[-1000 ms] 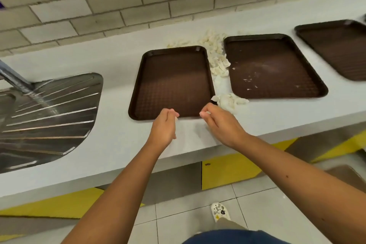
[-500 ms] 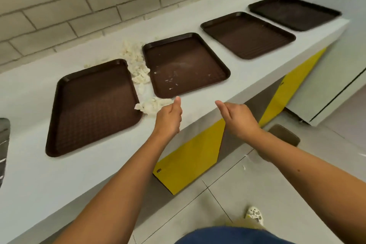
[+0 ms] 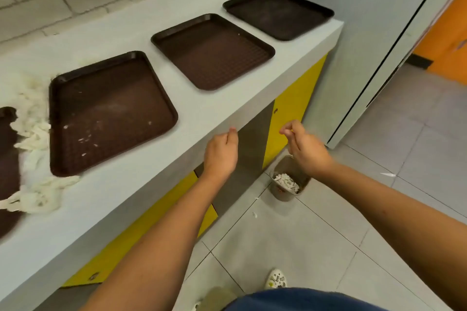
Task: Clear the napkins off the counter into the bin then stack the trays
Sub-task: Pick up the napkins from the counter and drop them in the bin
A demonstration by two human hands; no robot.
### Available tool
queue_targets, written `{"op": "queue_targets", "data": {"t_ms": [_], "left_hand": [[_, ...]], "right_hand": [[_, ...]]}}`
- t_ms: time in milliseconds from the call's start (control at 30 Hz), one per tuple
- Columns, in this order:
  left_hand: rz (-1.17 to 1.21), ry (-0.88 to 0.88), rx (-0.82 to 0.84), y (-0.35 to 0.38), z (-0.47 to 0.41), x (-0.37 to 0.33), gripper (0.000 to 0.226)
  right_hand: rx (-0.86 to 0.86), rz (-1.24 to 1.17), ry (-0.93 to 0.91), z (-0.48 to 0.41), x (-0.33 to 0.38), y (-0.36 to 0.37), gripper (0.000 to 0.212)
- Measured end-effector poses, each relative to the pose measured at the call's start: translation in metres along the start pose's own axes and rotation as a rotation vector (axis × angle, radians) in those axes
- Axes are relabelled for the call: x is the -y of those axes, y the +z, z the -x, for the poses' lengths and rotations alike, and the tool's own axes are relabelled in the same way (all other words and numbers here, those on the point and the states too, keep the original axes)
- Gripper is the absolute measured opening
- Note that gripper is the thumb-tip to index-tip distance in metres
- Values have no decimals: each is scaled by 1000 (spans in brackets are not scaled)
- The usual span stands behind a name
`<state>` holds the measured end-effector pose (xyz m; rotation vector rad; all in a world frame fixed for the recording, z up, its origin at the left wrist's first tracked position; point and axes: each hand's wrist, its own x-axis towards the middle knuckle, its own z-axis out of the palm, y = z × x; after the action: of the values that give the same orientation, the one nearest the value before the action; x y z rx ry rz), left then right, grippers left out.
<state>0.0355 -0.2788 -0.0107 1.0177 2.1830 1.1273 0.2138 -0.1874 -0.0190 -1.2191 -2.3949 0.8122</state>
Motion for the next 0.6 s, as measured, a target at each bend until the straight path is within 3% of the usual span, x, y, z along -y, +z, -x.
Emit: {"op": "queue_targets", "data": {"t_ms": [167, 267, 367, 467, 600], "left_hand": [[51, -104, 172, 58, -29, -19, 43], [-31, -169, 327, 84, -55, -29, 29], [-37, -234, 429, 106, -82, -33, 27], [-77, -191, 522, 130, -112, -29, 20], [-108, -203, 543, 165, -149, -26, 17]], "right_hand": [[17, -27, 74, -25, -50, -23, 30], [101, -157, 164, -47, -80, -25, 14], [161, -86, 199, -70, -111, -17, 14], [222, -9, 255, -94, -147, -8, 5], [311, 22, 367, -125, -190, 1, 31]]}}
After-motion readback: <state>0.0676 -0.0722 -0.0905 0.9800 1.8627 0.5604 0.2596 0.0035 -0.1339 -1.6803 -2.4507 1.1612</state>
